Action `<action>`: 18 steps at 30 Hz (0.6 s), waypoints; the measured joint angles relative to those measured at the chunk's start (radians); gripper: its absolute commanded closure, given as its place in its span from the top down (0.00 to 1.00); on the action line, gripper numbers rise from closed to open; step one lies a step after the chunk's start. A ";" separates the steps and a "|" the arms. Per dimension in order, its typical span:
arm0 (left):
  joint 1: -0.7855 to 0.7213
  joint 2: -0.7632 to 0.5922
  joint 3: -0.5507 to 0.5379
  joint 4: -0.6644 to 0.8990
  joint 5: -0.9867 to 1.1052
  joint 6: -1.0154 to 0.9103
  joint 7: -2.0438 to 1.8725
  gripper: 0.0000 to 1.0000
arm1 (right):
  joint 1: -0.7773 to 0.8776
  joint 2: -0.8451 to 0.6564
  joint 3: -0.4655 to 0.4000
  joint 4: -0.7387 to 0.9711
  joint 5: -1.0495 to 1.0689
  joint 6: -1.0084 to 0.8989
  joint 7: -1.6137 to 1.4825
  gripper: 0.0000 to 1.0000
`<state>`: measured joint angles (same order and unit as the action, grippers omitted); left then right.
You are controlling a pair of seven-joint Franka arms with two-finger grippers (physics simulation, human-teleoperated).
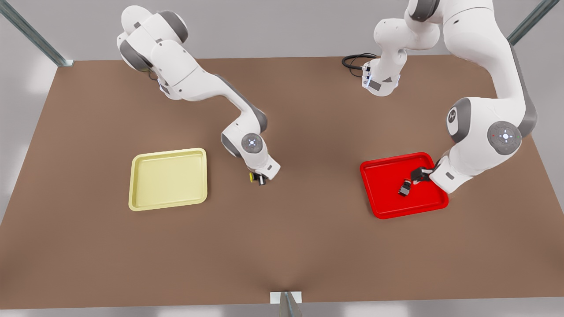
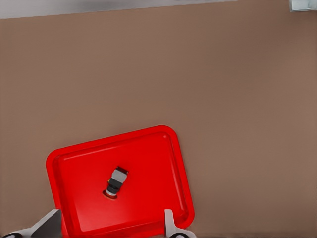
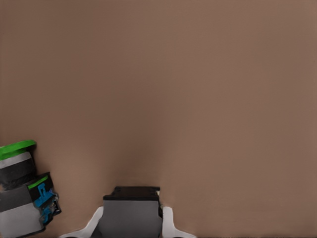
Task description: Place the switches on the corresponding trays according to their colors
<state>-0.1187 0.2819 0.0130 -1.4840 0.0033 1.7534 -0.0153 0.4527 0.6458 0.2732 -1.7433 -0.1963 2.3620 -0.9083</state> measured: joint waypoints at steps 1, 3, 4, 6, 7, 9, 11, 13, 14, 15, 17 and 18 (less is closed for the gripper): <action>0.024 -0.024 -0.027 -0.005 0.018 -0.002 0.002 1.00 | -0.017 -0.019 0.000 -0.024 0.000 0.001 -0.004 0.49; 0.029 -0.066 -0.040 -0.006 0.042 -0.014 0.008 1.00 | -0.050 -0.068 0.001 -0.080 -0.001 0.002 -0.012 0.49; 0.027 -0.082 -0.041 -0.007 0.050 -0.014 0.011 1.00 | -0.078 -0.098 0.001 -0.121 -0.004 0.008 -0.017 0.49; 0.035 -0.115 -0.041 -0.034 0.061 -0.014 0.012 1.00 | -0.117 -0.144 0.003 -0.181 -0.006 0.014 -0.018 0.49; 0.032 -0.116 -0.041 -0.035 0.064 -0.014 0.011 1.00 | -0.132 -0.179 0.003 -0.219 -0.006 0.015 -0.025 0.49; 0.032 -0.109 -0.048 -0.035 0.069 -0.014 0.008 1.00 | -0.180 -0.232 0.003 -0.292 -0.006 0.040 -0.067 0.49; 0.031 -0.113 -0.048 -0.035 0.071 -0.021 0.006 1.00 | -0.211 -0.273 0.003 -0.357 -0.007 0.054 -0.080 0.51; 0.031 -0.111 -0.048 -0.035 0.073 -0.022 0.005 1.00 | -0.245 -0.295 0.002 -0.394 -0.007 0.061 -0.099 0.51; 0.031 -0.111 -0.048 -0.035 0.073 -0.022 0.005 1.00 | -0.269 -0.311 0.002 -0.413 -0.007 0.062 -0.115 0.51; 0.031 -0.110 -0.048 -0.035 0.074 -0.022 0.005 1.00 | -0.277 -0.323 0.000 -0.422 -0.008 0.062 -0.132 0.51; 0.031 -0.110 -0.048 -0.035 0.074 -0.022 0.005 1.00 | -0.317 -0.338 -0.004 -0.445 -0.008 0.062 -0.182 0.51; 0.031 -0.110 -0.048 -0.035 0.074 -0.022 0.005 1.00 | -0.317 -0.355 -0.008 -0.468 -0.008 0.062 -0.187 0.51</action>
<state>-0.0874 0.1719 -0.0353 -1.5187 0.0778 1.7319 -0.0107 0.1353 0.2903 0.2647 -2.2110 -0.2046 2.4244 -1.0951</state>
